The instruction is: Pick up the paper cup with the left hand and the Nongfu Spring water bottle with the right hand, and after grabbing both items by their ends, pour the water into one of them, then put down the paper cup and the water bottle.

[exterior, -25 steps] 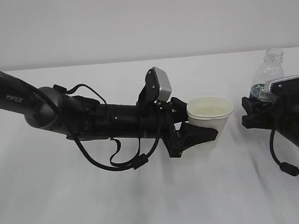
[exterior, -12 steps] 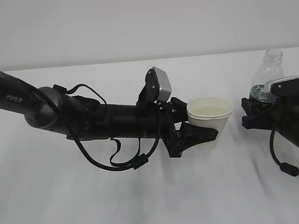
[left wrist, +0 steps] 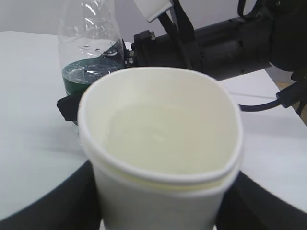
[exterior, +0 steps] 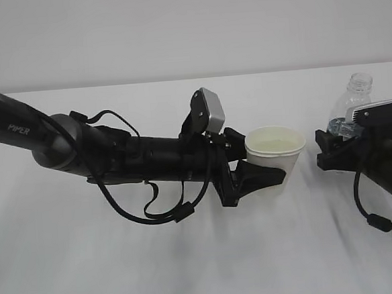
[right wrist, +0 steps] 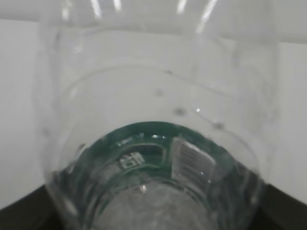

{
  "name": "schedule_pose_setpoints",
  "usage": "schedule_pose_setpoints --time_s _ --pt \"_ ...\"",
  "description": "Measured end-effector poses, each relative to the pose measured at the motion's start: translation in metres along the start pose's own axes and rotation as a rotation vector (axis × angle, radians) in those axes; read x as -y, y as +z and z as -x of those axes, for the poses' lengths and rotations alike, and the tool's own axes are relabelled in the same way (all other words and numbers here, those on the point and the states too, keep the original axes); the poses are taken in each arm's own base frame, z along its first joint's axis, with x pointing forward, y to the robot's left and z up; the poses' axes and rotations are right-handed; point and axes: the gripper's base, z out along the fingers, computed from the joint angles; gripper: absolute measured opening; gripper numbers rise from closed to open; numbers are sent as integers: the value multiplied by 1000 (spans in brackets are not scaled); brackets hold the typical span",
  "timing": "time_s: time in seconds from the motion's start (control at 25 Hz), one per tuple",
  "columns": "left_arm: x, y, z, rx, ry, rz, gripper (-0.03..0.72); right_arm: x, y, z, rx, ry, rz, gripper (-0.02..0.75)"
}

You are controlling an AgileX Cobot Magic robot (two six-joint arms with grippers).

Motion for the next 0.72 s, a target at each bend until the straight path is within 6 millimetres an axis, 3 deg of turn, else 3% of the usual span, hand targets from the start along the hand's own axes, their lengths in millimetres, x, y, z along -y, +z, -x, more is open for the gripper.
schedule_pose_setpoints --time_s 0.48,0.72 --pt "0 0 0 0 0 0 447 0 0 0 6 0 0 527" --pt "0 0 0 0 0 0 447 -3 -14 -11 -29 6 5 569"
